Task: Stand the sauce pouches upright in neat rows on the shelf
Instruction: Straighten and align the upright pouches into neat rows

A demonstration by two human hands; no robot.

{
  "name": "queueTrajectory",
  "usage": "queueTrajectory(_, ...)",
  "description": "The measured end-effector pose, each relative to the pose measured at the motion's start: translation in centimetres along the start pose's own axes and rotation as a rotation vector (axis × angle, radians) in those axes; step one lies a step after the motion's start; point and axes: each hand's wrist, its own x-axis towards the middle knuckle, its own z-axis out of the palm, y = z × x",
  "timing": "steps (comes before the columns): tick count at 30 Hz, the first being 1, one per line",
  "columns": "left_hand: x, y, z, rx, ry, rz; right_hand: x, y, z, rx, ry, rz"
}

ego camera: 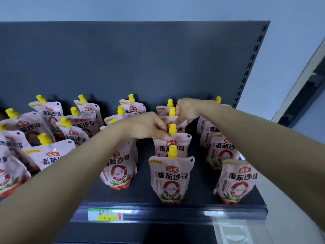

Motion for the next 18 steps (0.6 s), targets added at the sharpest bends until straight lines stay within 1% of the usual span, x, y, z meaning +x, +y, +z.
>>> queueTrajectory(2,-0.4,-0.2,-1.3,-0.047,0.008,0.005,-0.3,0.0,-0.2,0.026,-0.033,0.030)
queueTrajectory(4,-0.3,-0.4,-2.4,-0.071,0.091,0.016,-0.7,0.0,-0.9,0.066,-0.069,0.059)
queueTrajectory(6,0.3,-0.5,-2.9,0.051,0.190,0.029,-1.1,0.1,-2.0,0.108,-0.079,0.091)
queueTrajectory(7,0.8,-0.5,-2.9,0.106,0.213,0.024,-1.2,0.3,-2.6,0.140,-0.044,0.104)
queueTrajectory(10,2.4,-0.3,-2.5,0.199,0.191,-0.032,-0.7,0.8,-3.6,0.181,0.158,0.172)
queueTrajectory(11,3.0,-0.2,-2.3,0.234,0.175,-0.053,-0.4,0.9,-3.5,0.154,0.195,0.173)
queueTrajectory(12,3.4,-0.2,-2.0,0.270,0.157,-0.067,-0.1,1.0,-3.2,0.124,0.197,0.162)
queueTrajectory(15,4.8,-0.2,-1.3,0.332,0.118,-0.081,0.7,0.6,-1.7,0.112,0.077,0.113)
queueTrajectory(16,5.2,-0.3,-1.3,0.325,0.119,-0.084,1.2,0.7,-1.3,0.134,0.050,0.106)
queueTrajectory(18,5.8,-0.4,-1.2,0.279,0.138,-0.099,2.0,0.8,-0.7,0.068,0.028,0.114)
